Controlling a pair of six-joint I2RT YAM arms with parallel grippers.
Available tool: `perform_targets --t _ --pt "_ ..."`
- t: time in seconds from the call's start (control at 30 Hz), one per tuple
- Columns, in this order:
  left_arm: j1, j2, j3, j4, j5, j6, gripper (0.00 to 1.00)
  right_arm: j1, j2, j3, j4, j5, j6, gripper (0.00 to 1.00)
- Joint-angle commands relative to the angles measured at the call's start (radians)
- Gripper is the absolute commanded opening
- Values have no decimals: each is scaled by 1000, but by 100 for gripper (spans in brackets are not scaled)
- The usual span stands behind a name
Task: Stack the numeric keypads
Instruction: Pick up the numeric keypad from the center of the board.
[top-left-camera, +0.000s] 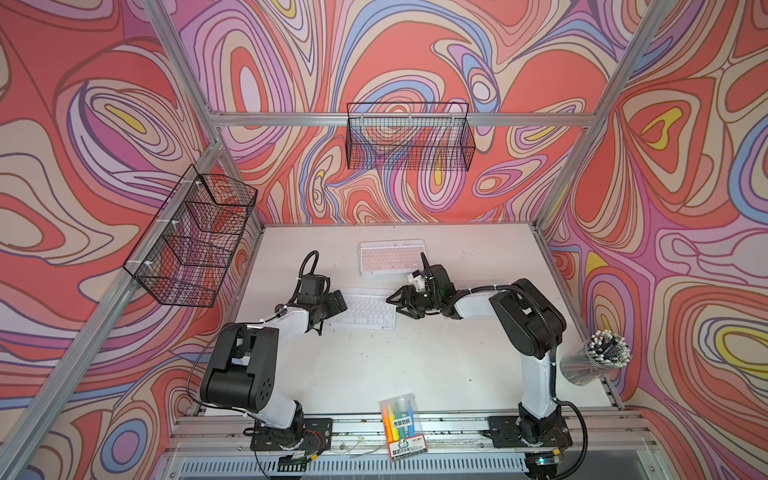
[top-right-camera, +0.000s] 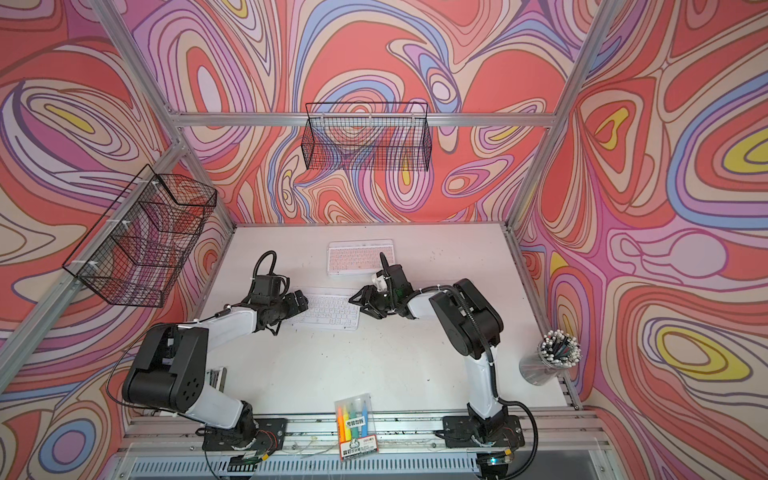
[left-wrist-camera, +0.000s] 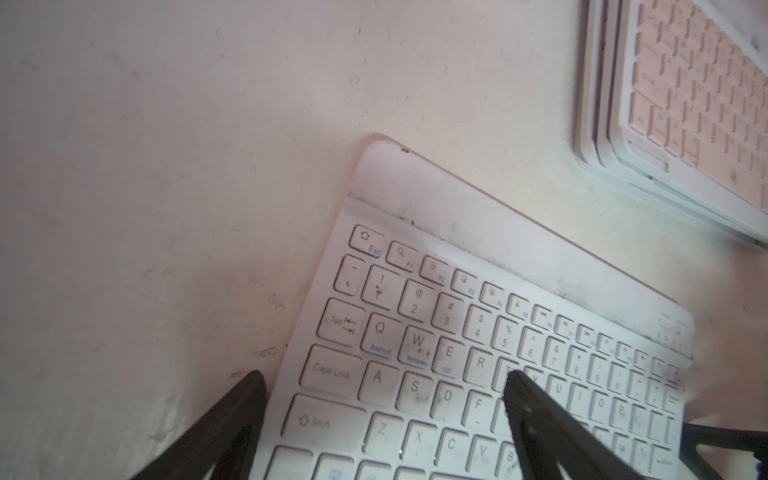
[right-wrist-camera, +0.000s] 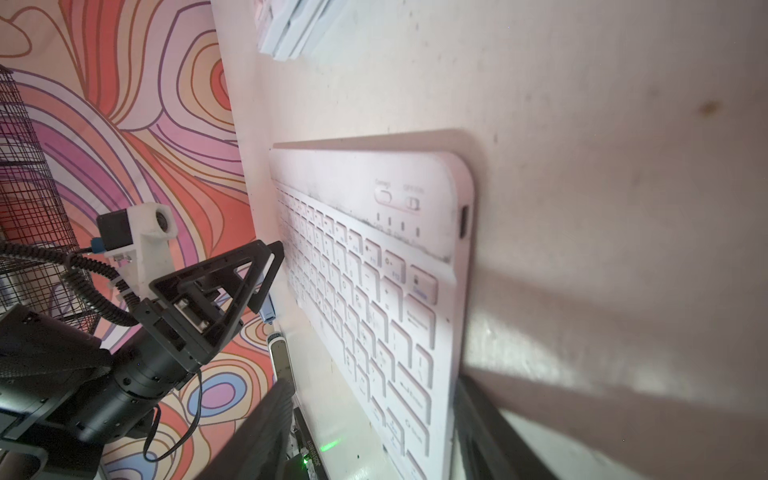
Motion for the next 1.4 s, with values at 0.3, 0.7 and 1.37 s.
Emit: perform_targets --t 0.3,0.7,1.37 --pt "-18 62 -59 -102 215 -53 90 41 45 -39 255 -108 144 56" --pt "-18 62 -60 -105 213 -52 90 41 52 -91 448 -110 252 54" --pt "-16 58 -64 -96 218 -51 89 40 -3 -84 316 -84 150 43"
